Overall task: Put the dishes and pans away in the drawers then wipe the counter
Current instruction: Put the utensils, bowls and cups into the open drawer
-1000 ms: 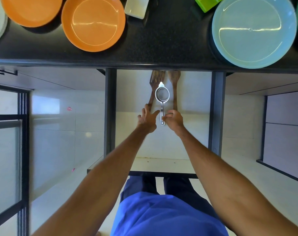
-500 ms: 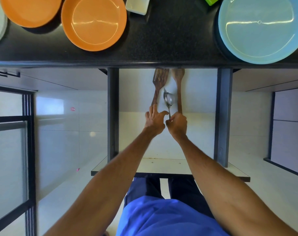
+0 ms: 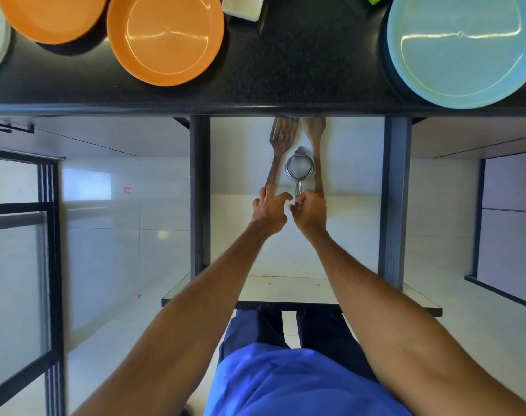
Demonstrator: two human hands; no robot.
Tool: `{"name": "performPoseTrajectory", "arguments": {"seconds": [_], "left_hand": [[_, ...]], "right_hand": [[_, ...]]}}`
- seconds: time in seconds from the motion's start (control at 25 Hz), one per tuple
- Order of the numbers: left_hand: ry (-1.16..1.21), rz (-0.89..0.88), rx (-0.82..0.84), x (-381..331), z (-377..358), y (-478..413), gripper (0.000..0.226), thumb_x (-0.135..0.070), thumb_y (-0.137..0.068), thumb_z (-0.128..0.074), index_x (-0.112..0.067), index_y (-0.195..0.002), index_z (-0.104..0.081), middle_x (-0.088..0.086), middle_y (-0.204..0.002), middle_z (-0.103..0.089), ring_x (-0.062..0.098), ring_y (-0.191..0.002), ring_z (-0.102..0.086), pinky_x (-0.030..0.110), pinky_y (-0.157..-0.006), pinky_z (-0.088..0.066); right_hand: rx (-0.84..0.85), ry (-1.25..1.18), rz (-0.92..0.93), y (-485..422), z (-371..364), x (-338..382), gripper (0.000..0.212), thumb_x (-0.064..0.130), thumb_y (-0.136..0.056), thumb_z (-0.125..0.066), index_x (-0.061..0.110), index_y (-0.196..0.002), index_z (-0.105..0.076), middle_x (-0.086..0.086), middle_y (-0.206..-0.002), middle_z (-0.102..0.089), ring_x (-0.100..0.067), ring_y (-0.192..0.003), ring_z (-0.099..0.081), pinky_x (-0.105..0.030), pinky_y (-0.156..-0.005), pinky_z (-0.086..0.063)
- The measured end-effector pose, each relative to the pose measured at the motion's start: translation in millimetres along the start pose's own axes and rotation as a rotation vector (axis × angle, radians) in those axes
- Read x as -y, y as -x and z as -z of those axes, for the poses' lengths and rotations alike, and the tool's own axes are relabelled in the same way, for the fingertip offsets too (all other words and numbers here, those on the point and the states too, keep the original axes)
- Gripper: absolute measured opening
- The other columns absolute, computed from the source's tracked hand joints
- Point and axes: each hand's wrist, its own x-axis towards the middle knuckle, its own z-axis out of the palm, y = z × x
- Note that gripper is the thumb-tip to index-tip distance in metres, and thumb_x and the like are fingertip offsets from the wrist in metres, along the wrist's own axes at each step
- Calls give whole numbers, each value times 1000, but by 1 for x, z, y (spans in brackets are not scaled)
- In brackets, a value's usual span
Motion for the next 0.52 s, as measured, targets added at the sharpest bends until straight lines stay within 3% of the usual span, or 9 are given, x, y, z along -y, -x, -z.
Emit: {"name": "performPoseTrajectory", "arguments": {"seconds": [0.12,0.28,0.36,0.52], "left_hand": [[24,-6,-66,5,-2,1,57,4,-82,-65,-23,-132,-59,9,-150,-38,31,-136,-33,49,-108,-43],[35,42,-157,8,0,6,49,9,-82,-65,-14,-125,-62,12,-143,-43,32,-129,-43,49,-105,-47],[24,98,-149,13,0,10,46,8,-85,-63,-13,-125,-60,14,-139,-43,34,-124,-49,51,-103,-47],[33,179,-61,22,-5,17,50,9,-88,-58,-13,-132,-54,15,-126,-42,36,-108,-58,52,-95,-53]], "right_hand": [[-14,23,59,3,1,-3,20,23,-90,-78,4,-85,-75,-8,-81,-74,-21,-73,-69,-23,-64,-51],[-32,1,64,13,6,-1,14,17,-92,-73,5,-85,-77,-9,-85,-77,-23,-74,-71,-12,-59,-40],[-89,12,29,17,10,-3,4,8,-89,-72,7,-92,-75,-8,-95,-74,-23,-81,-70,-22,-63,-49],[-174,140,-71,20,20,-24,26,-1,-83,-76,12,-103,-67,-9,-115,-56,-25,-99,-62,-37,-76,-59]]}}
